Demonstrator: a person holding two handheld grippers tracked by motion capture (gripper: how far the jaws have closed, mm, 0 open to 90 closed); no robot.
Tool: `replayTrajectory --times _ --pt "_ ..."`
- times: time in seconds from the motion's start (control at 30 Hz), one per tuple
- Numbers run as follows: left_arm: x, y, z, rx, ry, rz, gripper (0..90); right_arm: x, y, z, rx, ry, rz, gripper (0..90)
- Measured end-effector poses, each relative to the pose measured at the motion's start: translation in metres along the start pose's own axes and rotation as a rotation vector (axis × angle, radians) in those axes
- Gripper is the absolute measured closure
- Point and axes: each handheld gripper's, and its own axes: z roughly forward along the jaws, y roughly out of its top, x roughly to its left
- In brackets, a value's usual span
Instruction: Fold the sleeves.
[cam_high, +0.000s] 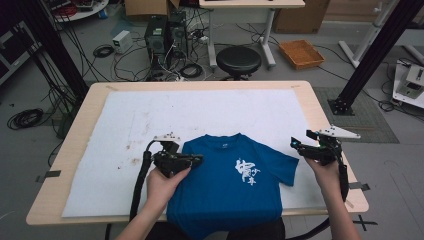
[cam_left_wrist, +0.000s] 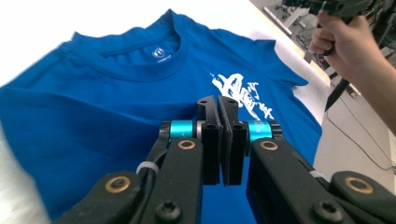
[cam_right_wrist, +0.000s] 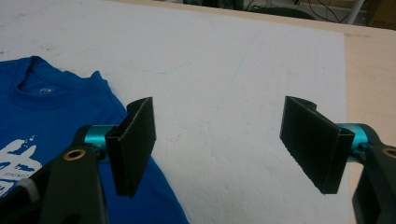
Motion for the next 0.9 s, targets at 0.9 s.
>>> replayTrajectory --times 0.9 --pt "-0.001 -0.039 -0.04 -0.03 0.207 0.15 61.9 0.0 -0.001 0.0 0.006 -0.006 -0.002 26.8"
